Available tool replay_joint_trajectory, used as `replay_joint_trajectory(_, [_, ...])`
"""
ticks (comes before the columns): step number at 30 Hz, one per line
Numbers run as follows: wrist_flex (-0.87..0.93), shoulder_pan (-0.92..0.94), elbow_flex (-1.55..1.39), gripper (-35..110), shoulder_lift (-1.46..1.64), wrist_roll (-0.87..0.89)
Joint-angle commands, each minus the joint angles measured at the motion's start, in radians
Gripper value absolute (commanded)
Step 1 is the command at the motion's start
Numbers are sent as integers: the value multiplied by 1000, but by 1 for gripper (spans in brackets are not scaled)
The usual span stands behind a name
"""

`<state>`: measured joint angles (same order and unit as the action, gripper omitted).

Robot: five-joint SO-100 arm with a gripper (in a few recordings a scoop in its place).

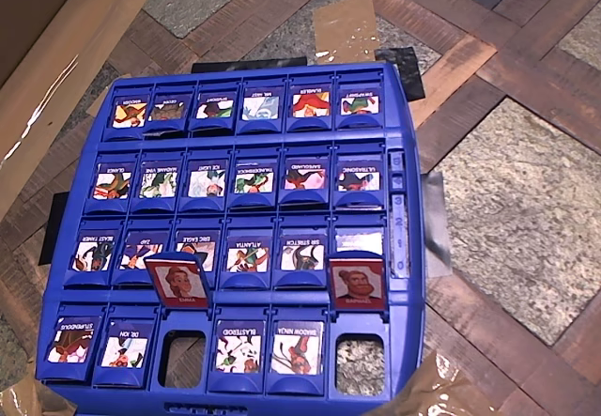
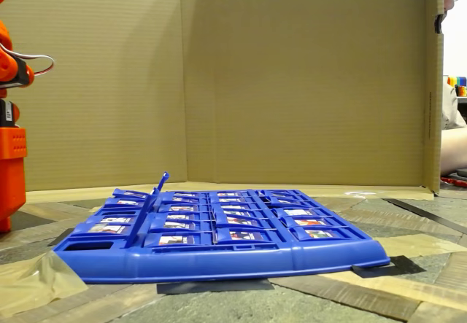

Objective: Flip A0.

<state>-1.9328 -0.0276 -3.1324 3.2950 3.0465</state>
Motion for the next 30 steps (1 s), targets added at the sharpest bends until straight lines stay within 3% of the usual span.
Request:
replay_joint_trajectory(1, [0, -2, -11, 0, -2, 18])
replay_joint_trajectory(30, [0, -8, -11, 0, -2, 20])
